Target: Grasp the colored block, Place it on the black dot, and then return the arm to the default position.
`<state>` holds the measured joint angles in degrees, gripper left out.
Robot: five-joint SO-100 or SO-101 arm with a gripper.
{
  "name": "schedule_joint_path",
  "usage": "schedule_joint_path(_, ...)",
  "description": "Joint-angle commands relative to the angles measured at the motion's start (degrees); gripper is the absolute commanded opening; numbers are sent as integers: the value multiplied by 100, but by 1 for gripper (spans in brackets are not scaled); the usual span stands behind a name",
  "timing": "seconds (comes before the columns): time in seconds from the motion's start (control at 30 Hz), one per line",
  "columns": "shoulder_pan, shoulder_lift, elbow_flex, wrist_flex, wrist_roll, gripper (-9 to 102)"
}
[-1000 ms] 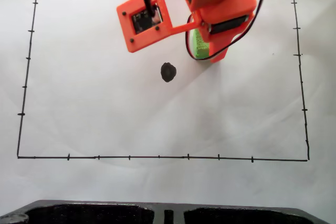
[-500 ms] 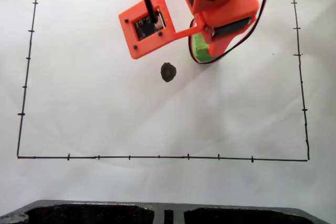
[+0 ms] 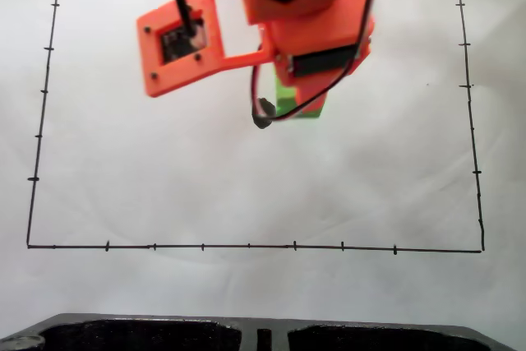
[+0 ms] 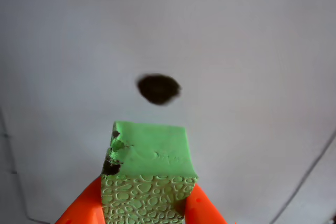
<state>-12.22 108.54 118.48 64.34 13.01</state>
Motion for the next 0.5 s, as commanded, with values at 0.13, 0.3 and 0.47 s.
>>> schedule_joint_path(0.13,387,-132,-229,-9,-26,10)
schedule_joint_path(0.3,562,-299,-229,-132,-202,10)
schedule_joint_path(0.47,624,-483,-220,-334,-387,10)
